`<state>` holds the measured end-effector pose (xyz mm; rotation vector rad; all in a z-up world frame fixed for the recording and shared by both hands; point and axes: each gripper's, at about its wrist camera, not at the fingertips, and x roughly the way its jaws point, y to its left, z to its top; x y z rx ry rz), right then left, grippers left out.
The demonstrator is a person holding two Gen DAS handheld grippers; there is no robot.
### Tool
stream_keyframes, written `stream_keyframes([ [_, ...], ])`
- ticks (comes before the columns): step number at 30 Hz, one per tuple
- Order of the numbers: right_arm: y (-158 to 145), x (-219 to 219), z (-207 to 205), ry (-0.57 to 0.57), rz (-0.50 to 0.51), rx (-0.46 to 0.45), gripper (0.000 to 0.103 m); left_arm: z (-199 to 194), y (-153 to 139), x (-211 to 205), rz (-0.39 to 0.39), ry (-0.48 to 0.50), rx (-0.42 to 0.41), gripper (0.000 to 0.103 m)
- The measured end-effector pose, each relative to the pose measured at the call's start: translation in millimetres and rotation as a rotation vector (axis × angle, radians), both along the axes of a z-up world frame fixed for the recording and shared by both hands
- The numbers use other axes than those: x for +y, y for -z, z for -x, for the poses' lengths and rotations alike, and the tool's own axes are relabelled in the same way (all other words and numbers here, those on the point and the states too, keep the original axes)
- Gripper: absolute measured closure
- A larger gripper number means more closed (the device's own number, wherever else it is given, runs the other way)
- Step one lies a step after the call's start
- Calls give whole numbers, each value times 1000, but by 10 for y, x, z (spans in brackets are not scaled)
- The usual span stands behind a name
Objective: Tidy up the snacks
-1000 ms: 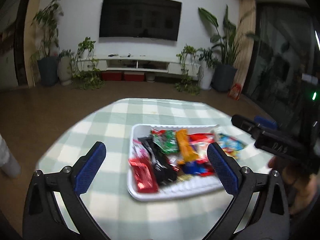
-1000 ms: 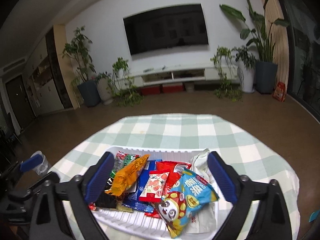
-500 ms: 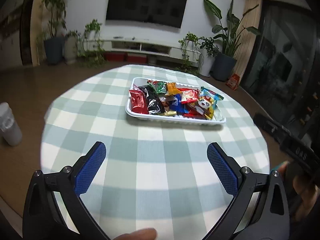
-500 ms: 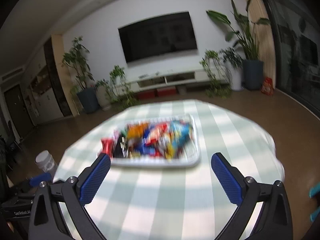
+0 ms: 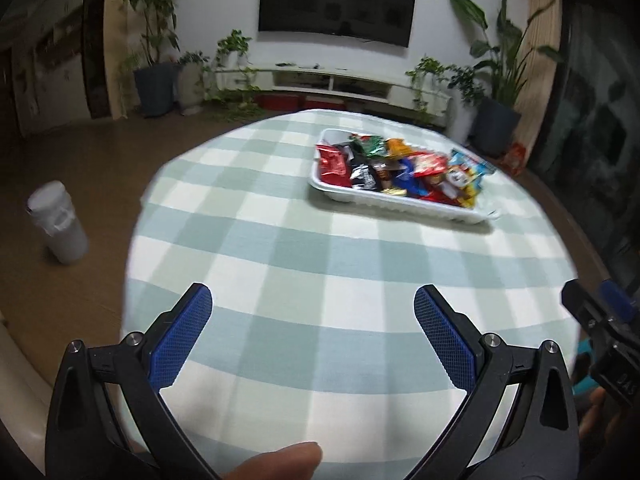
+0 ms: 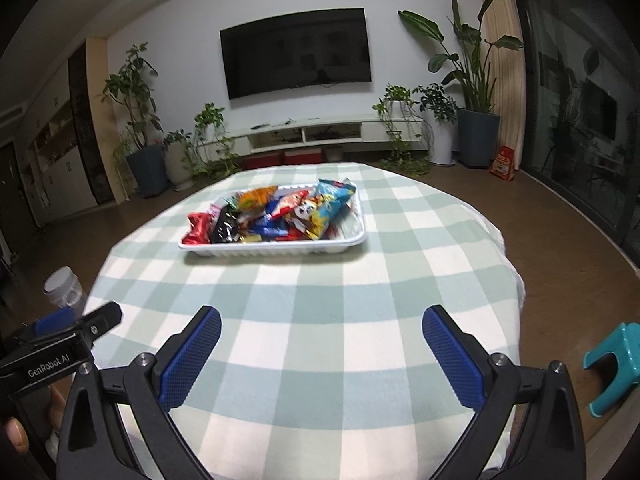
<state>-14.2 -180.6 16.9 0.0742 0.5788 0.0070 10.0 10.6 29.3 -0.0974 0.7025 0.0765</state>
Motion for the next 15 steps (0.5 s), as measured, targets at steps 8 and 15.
stream_keyframes([
  [8,103,100,-28,-5,61,27,0,-63,70,-191,-130,-1,5,0],
  [15,153,79,-50,-1,50,55,0,-88,91,-176,-95,4,25,0],
])
